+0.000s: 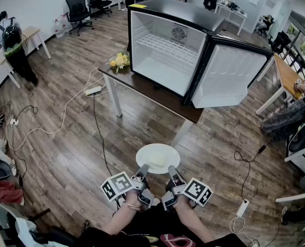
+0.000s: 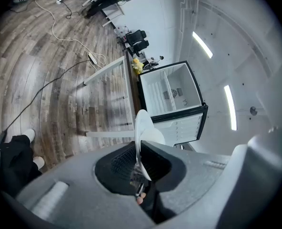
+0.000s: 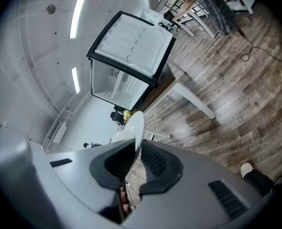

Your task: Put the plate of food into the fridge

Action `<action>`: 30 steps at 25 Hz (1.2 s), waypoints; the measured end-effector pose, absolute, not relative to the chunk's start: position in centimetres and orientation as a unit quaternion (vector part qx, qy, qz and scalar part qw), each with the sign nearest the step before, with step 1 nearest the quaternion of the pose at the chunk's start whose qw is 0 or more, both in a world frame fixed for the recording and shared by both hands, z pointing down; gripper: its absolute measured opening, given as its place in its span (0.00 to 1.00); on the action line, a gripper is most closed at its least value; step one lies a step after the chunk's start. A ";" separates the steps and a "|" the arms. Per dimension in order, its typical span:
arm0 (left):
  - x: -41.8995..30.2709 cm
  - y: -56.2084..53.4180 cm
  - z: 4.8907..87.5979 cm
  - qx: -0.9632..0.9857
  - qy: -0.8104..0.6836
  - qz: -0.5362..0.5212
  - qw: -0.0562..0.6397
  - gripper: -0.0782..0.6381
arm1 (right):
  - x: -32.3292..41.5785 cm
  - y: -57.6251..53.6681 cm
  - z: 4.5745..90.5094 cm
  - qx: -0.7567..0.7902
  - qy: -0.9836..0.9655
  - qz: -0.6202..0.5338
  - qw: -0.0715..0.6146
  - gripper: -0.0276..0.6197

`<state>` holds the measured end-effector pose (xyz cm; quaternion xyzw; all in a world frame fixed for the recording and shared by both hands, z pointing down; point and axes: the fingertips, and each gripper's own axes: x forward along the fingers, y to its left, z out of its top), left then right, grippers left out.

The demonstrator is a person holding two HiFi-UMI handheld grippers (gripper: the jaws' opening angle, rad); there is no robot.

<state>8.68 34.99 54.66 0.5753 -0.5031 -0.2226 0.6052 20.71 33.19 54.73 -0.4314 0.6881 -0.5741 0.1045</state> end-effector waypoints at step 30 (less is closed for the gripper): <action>3.8 32.6 52.8 0.632 -0.472 -0.200 0.581 0.16 | 15.9 32.0 53.0 -0.449 0.670 -0.566 0.170 0.11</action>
